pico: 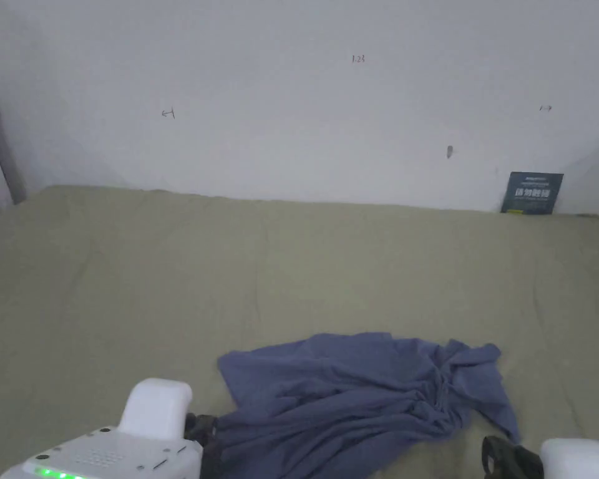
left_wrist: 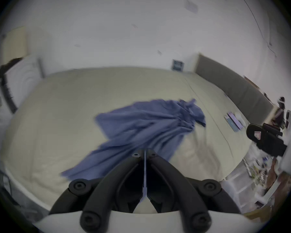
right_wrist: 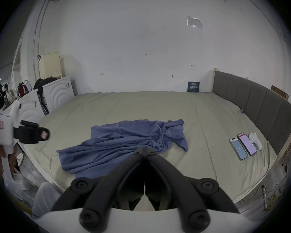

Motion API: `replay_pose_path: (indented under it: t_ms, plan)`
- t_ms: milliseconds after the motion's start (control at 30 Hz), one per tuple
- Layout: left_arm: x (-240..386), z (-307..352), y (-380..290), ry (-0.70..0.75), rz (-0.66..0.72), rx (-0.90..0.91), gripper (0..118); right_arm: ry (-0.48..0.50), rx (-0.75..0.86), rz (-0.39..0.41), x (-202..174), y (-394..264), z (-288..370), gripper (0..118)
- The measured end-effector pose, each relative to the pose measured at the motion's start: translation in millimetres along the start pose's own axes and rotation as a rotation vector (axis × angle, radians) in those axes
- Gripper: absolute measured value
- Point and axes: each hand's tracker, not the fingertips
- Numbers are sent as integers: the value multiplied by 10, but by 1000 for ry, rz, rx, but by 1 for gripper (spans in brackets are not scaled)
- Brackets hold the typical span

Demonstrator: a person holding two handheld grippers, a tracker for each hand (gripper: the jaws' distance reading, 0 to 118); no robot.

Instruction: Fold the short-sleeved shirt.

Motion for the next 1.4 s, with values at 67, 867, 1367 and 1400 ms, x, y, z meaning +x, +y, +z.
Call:
replay_pose_path:
  t_ms: [67,867,1367,1400]
  plan:
    - [-191,179,-98,25,-1,13,1,10,1,8,-51,-22,40,0]
    - [-1165,-1072,-398,32,60,-341,114,51,-88,7,-352,-192,-278,0]
    - [-1023,-1644,-473,42,-79,-352,23,34,-179,7,-319,-305,-577,0]
    - [-1003,-1579,-472,0,-30,-313,5,38,-180,9,-323,-305,-580,0]
